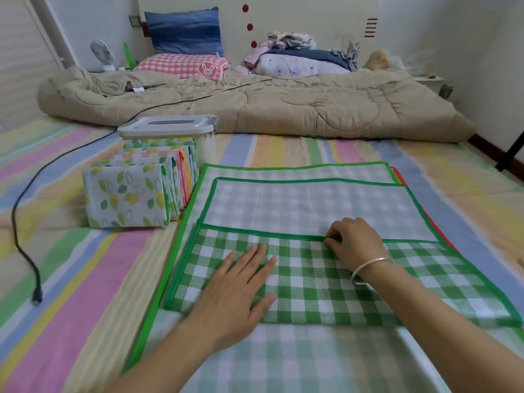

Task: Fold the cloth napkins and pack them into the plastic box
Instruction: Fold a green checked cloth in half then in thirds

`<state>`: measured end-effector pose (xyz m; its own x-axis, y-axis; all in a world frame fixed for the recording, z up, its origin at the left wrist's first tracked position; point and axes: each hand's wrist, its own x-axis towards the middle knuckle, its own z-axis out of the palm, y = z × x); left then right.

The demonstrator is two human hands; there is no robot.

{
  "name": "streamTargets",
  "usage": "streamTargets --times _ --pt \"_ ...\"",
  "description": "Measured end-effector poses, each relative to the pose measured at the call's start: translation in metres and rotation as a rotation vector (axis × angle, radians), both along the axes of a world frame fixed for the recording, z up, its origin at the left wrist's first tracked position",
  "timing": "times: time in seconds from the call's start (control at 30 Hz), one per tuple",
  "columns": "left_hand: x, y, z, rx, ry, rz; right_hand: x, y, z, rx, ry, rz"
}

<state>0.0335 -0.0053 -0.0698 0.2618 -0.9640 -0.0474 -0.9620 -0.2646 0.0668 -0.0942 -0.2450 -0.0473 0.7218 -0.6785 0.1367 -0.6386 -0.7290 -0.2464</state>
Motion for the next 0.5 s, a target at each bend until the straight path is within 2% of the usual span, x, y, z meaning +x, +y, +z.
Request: streamTargets --times 0.17,0.27,0.33,0.4,0.5 --pt "0.000 -0.002 -0.004 -0.006 0.013 0.009 -0.002 0.005 0.001 0.017 0.000 -0.023" --pt "0.001 -0.003 -0.007 0.000 0.006 0.010 -0.008 0.036 0.002 -0.084 0.039 -0.046" --pt "0.004 -0.005 -0.013 -0.010 -0.005 0.018 -0.015 0.080 -0.008 -0.117 0.042 0.010" --pt "0.006 -0.005 -0.019 -0.024 -0.057 0.010 -0.024 0.118 -0.020 -0.083 0.146 0.135" --pt "0.005 -0.005 -0.021 -0.013 -0.077 0.036 -0.053 0.120 -0.028 0.002 0.245 0.195"
